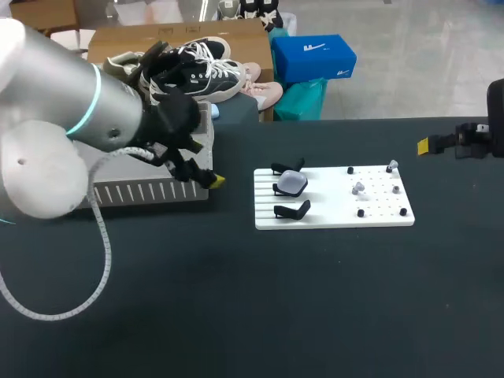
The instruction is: Pick up each earbud case from the left stands, insert the matching earbuds, close the lid, and place the case in the box.
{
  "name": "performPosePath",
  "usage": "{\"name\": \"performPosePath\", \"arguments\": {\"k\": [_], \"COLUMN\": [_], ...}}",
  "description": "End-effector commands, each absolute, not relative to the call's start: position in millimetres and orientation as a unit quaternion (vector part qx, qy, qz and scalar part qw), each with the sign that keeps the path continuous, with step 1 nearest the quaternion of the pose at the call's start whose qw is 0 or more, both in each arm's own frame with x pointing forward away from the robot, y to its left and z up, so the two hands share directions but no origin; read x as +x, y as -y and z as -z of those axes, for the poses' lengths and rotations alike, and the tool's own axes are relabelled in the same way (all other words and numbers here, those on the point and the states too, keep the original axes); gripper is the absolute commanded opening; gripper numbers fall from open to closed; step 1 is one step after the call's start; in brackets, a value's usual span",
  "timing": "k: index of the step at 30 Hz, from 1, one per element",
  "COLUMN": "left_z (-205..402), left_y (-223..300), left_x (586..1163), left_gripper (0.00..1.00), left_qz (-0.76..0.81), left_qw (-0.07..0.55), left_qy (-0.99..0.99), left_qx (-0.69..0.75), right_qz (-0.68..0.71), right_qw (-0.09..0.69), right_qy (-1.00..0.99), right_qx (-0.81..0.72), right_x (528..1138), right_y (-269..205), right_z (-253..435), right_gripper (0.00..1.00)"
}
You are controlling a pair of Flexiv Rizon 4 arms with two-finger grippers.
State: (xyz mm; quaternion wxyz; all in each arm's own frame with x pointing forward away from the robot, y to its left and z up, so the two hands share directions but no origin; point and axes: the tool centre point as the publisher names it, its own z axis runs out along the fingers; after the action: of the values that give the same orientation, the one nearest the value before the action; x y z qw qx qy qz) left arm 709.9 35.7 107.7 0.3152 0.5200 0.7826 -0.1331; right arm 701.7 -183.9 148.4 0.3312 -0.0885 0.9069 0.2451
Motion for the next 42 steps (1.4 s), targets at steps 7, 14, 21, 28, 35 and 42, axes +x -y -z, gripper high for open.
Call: {"name": "performPosePath", "arguments": {"k": [7, 14, 21, 28, 35, 42], "left_z": [-91.4, -84.5, -79.0, -72.7, -73.8, -69.5], "left_y": [-15.5, -14.3, -9.5, 0.0, 4.7, 14.1], "left_x": [719.6, 730.6, 738.9, 744.3, 749.7, 752.1], "left_gripper": [1.00, 1.00, 1.00, 1.00, 1.00, 1.00], "left_qz": [0.159, 0.212, 0.245, 0.281, 0.306, 0.322], "left_qw": [0.323, 0.326, 0.341, 0.357, 0.370, 0.371], "left_qy": [-0.728, -0.689, -0.662, -0.639, -0.630, -0.628], "left_qx": [0.584, 0.611, 0.621, 0.620, 0.611, 0.604], "right_qz": [-0.247, -0.247, -0.247, -0.247, -0.247, -0.247], "right_qw": [0.331, 0.331, 0.331, 0.331, 0.331, 0.331], "right_qy": [-0.907, -0.907, -0.907, -0.907, -0.907, -0.907], "right_qx": [-0.090, -0.090, -0.090, -0.090, -0.090, -0.090], "right_x": [701.7, 701.7, 701.7, 701.7, 701.7, 701.7], "right_y": [185.0, 185.0, 185.0, 185.0, 185.0, 185.0], "right_z": [-148.4, -148.4, -148.4, -148.4, -148.4, -148.4], "right_gripper": [1.00, 1.00, 1.00, 1.00, 1.00, 1.00]}}
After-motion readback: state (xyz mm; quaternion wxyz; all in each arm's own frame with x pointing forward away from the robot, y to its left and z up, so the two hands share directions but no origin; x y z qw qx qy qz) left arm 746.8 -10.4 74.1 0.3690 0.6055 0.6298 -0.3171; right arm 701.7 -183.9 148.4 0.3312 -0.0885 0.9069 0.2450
